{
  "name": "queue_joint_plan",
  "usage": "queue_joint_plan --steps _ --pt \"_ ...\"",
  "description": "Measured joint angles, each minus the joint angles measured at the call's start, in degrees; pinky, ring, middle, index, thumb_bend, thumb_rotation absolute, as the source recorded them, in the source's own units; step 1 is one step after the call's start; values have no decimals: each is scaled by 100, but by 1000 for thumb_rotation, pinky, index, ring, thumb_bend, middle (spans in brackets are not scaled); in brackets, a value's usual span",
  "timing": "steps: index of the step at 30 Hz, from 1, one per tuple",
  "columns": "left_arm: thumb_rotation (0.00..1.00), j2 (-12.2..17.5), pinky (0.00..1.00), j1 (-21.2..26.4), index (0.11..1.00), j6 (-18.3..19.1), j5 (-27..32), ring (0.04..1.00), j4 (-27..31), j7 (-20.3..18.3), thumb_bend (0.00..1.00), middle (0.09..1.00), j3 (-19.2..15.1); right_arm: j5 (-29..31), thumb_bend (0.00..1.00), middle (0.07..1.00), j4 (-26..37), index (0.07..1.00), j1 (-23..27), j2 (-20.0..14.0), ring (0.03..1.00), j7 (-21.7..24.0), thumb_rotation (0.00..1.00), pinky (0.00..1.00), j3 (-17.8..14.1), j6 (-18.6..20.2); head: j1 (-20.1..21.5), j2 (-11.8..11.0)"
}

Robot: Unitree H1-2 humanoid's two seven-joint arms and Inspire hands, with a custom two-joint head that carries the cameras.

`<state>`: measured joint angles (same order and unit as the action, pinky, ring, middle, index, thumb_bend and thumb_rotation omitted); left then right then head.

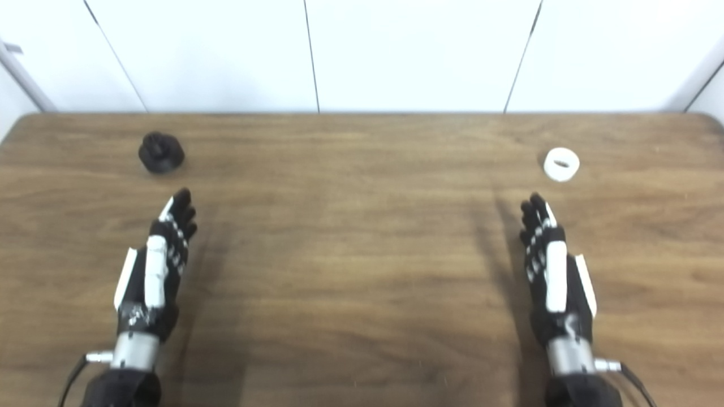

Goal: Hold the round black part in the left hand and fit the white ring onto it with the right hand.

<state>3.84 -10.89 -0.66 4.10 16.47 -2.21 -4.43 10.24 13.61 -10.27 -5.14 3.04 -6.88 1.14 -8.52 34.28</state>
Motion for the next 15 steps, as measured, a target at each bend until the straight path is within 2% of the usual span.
queue_joint_plan --steps 4,6,15 --pt "1000 -11 1000 -8 959 0 -33 1000 0 16 506 997 23 -1 521 955 -99 964 -2 -6 995 83 1000 1000 -12 -152 0 0" --pt "1000 -15 1000 -10 960 0 -48 1000 -8 35 509 999 29 -10 542 952 -158 961 -2 -8 987 131 1000 1000 -16 -247 26 -79" --pt "1000 -23 1000 -21 958 -16 -155 1000 -30 50 496 997 46 -72 546 945 -186 957 3 -12 983 176 1000 1000 -50 -371 -18 -141"
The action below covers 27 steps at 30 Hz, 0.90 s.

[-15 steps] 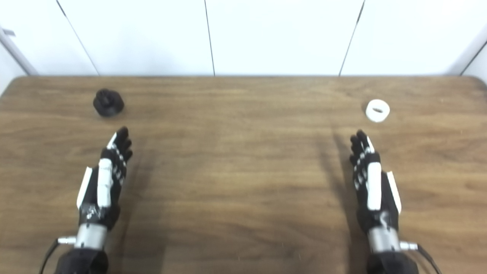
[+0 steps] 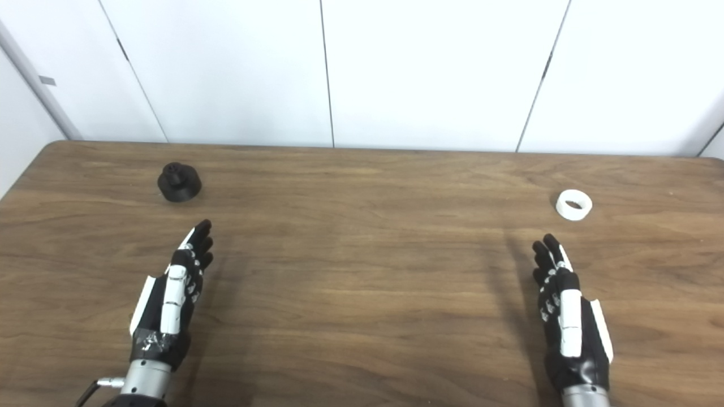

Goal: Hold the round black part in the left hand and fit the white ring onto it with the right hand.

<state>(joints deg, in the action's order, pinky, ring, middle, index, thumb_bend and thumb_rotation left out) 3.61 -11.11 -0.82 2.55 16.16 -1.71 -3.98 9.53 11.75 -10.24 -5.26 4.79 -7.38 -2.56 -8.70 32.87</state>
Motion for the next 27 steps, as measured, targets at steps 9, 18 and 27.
queue_joint_plan --steps 9,18,27 --pt "1000 -7 1000 -6 957 1 3 1000 0 0 520 997 1 5 525 937 -15 951 1 -4 978 9 1000 1000 -13 -35 9 -9" --pt "1000 -26 1000 -7 960 -110 -84 1000 -73 89 506 992 78 13 536 938 -54 950 5 -16 967 29 1000 1000 -49 -63 -430 -281" --pt "1000 -80 1000 -25 951 -230 -217 1000 -273 177 489 996 241 139 513 973 -172 987 46 -79 1000 263 1000 1000 -102 -312 -826 -615"
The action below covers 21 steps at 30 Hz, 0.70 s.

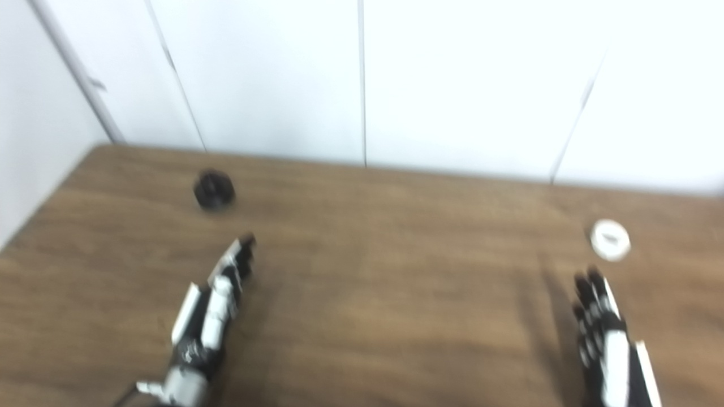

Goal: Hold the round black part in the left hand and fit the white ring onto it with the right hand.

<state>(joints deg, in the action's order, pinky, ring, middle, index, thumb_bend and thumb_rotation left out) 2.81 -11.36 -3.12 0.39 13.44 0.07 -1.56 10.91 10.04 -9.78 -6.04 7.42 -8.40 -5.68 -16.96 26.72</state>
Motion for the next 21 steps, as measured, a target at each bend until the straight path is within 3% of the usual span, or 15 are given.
queue_joint_plan --steps 5,10,17,20,21 --pt "1000 -14 1000 1 957 -155 -34 1000 -139 18 487 1000 41 6 550 962 -97 978 36 -32 997 73 1000 1000 -34 -231 -97 -97" --pt "1000 -28 1000 10 953 -288 -72 1000 -199 21 458 999 73 11 523 957 -230 974 96 -86 986 74 1000 1000 -79 -543 -115 -167" --pt "991 -32 1000 20 954 -417 -134 1000 -242 52 500 999 81 66 485 955 -275 973 119 -101 986 75 1000 1000 -81 -629 -70 -141" --pt "840 -35 1000 20 956 -314 -336 1000 -223 145 586 999 108 86 478 960 -284 975 122 -110 991 75 1000 1000 -83 -655 -79 -115" --pt "749 -35 1000 19 959 -230 -399 1000 -212 162 611 997 114 87 481 958 -284 974 122 -111 989 75 1000 1000 -83 -660 -88 -97"
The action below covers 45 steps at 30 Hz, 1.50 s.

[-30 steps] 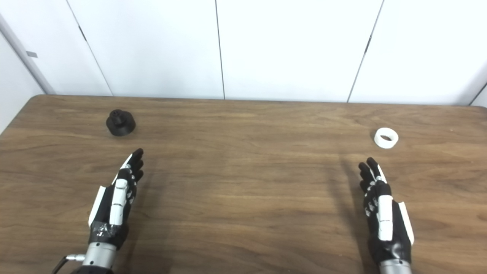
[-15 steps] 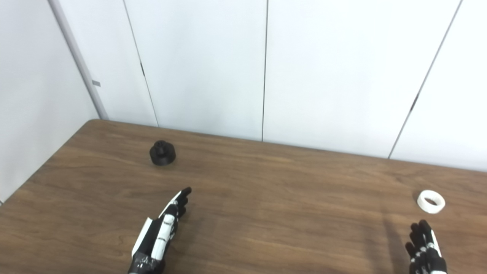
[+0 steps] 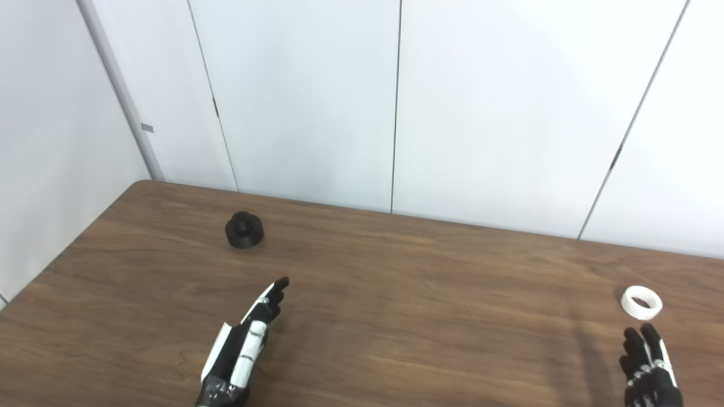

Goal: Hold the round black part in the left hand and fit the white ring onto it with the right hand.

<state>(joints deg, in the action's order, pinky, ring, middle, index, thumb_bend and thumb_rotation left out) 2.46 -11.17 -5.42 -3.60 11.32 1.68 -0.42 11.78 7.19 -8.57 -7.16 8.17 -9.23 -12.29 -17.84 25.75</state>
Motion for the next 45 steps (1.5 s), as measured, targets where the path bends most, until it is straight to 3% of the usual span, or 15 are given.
queue_joint_plan --steps 4,7,11,19,28,34,45 --pt "480 -12 968 -1 950 306 -403 983 184 108 704 975 37 2 466 961 -11 972 1 -33 990 1 1000 1000 8 -22 -26 9" --pt "362 -20 988 8 940 463 -609 984 354 251 797 964 11 2 454 961 -41 972 3 -80 989 1 1000 1000 15 -96 -26 9" --pt "307 2 999 72 913 771 -952 987 665 367 892 950 -137 -9 457 953 -70 968 6 -114 979 0 1000 1000 17 -161 -9 0" --pt "278 252 1000 499 872 1586 -1792 1000 976 525 941 945 -611 -104 435 948 -100 969 -13 -129 975 -7 1000 1000 15 -164 0 0" --pt "351 816 1000 1139 879 1811 -2517 1000 756 640 939 949 -881 -131 409 949 -101 973 -35 -149 975 -2 1000 1000 22 -232 35 9" --pt "345 1178 1000 1515 865 2070 -2596 1000 348 626 941 956 -1016 -127 406 938 -101 964 -38 -149 963 -6 1000 1000 21 -273 53 27" --pt "336 1570 1000 2112 831 2249 -2830 997 -768 704 971 944 -868 -189 400 945 -92 970 -60 -161 971 -12 1000 1000 37 -275 88 53"
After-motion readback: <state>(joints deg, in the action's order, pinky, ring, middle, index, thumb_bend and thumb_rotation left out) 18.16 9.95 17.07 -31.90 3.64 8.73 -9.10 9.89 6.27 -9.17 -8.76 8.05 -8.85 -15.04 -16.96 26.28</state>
